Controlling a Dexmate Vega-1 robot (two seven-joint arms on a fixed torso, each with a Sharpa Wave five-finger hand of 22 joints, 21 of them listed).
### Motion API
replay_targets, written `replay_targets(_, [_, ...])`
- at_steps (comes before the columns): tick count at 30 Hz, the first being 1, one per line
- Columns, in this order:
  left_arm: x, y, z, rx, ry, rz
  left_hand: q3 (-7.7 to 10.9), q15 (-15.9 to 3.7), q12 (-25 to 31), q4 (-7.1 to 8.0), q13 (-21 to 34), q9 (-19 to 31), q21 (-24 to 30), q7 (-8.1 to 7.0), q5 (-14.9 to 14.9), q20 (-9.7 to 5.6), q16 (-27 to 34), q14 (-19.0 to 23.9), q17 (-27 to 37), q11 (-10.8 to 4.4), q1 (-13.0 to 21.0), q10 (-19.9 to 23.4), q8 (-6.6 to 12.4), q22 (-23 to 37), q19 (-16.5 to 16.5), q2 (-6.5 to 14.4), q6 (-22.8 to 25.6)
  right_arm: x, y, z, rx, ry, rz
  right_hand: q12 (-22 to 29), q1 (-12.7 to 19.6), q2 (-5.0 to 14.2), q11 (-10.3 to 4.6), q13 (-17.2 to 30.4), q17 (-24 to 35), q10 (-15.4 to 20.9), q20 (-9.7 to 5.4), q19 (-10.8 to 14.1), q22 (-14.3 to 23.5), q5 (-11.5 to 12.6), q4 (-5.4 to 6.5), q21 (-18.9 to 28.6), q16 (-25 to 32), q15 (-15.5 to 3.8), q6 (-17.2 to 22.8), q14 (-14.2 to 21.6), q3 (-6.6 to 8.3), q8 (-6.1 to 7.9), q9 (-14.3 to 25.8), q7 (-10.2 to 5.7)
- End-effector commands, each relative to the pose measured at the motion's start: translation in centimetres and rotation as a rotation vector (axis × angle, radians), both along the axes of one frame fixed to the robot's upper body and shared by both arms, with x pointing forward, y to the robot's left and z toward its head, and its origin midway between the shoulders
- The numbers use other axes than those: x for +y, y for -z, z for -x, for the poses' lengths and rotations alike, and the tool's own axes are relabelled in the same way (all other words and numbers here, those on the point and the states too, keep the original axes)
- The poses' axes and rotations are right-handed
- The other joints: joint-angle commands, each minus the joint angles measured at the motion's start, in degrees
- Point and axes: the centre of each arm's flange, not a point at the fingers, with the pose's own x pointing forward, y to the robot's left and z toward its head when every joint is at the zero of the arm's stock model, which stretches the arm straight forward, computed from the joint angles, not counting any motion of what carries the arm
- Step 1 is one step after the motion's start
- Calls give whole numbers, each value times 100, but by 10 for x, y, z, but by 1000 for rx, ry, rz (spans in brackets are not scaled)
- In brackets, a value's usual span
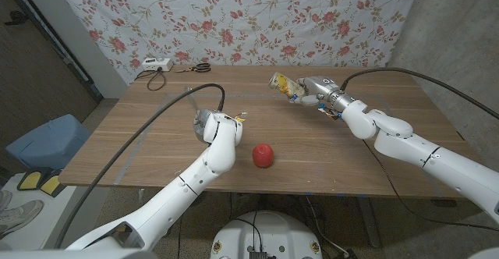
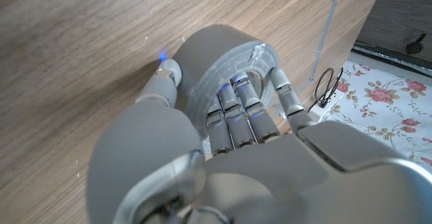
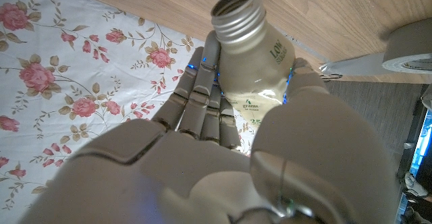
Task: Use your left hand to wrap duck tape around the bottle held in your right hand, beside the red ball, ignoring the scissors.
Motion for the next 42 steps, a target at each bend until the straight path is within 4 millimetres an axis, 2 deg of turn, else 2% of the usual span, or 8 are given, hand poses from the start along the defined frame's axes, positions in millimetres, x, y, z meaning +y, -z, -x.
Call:
replay_targets(1, [-3, 13, -4, -181, 82, -64, 160, -611, 310, 297, 711, 125, 197, -25, 67, 44, 201, 680, 800, -802, 842, 949, 76, 74, 133, 760, 290, 3, -5, -6, -8, 2, 16, 231, 618, 609, -1424, 11, 38, 1755, -465, -47, 8, 64, 389, 49, -23, -1154, 2573, 477, 354, 38, 20, -1688])
replay_targets(6, [2, 1, 1, -241, 144, 54, 150, -598, 824, 474, 1332, 442, 387, 2, 201, 70, 201, 968, 1031, -784, 901, 1071, 318, 97, 96, 725, 373, 3, -9, -9, -19, 8, 28, 228, 625, 605, -1431, 10, 62, 1761, -467, -57, 2, 67, 396, 66, -37, -1153, 2572, 479, 346, 25, 32, -1692])
replay_targets(9, [12, -12, 4, -268, 205, 243, 166, -621, 977, 510, 1573, 573, 451, -11, 258, 61, 134, 1011, 1084, -791, 927, 1017, 433, 96, 81, 701, 405, 3, -11, -10, -25, 10, 32, 229, 630, 602, -1431, 18, 76, 1759, -469, -64, -2, 69, 401, 77, -46, -1152, 2590, 483, 340, 24, 39, -1693])
replay_targets(18, [27, -35, 23, -514, 377, 632, 146, -599, 952, 288, 1574, 544, 631, 213, 206, -47, 146, 1085, 1202, -760, 1126, 1101, 461, 92, 217, 540, 517, 2, -16, -12, -42, 12, 35, 220, 641, 597, -1415, 13, 113, 1766, -470, -75, -12, 75, 415, 105, -67, -1153, 2591, 489, 327, 5, 58, -1697])
replay_targets(21, [30, -38, 27, -600, 422, 734, 134, -604, 929, 250, 1525, 524, 659, 199, 189, -49, 164, 1114, 1226, -713, 1159, 1160, 443, 91, 221, 517, 513, 2, -16, -12, -44, 11, 34, 218, 650, 597, -1407, 6, 128, 1779, -472, -80, -16, 79, 418, 117, -77, -1155, 2590, 490, 323, -4, 65, -1704])
replay_targets(27, [31, -41, 34, -794, 462, 813, 110, -578, 879, 226, 1469, 484, 697, 227, 157, -22, 152, 1103, 1247, -668, 1178, 1203, 420, 88, 186, 498, 547, 0, -19, -9, -67, 12, 32, 223, 659, 592, -1417, 28, 152, 1773, -476, -84, -22, 84, 425, 137, -95, -1153, 2604, 487, 315, -11, 77, -1703])
replay_targets(32, [27, -38, 38, -1063, 490, 848, 103, -582, 814, 201, 1396, 450, 725, 242, 134, -33, 118, 1046, 1255, -695, 1205, 1217, 408, 83, 166, 488, 598, 0, -19, -6, -77, 3, 19, 223, 668, 592, -1411, 40, 173, 1770, -481, -92, -28, 88, 433, 152, -108, -1155, 2608, 490, 308, -21, 87, -1718])
replay_targets(42, [19, -46, 37, -1317, 545, 938, 59, -610, 673, 124, 1217, 358, 808, 264, 89, -62, 126, 1049, 1308, -673, 1300, 1314, 370, 65, 200, 422, 697, 2, -20, -7, -90, -5, 2, 219, 686, 586, -1400, 42, 212, 1781, -489, -103, -39, 99, 444, 184, -132, -1152, 2637, 499, 295, -32, 104, -1693])
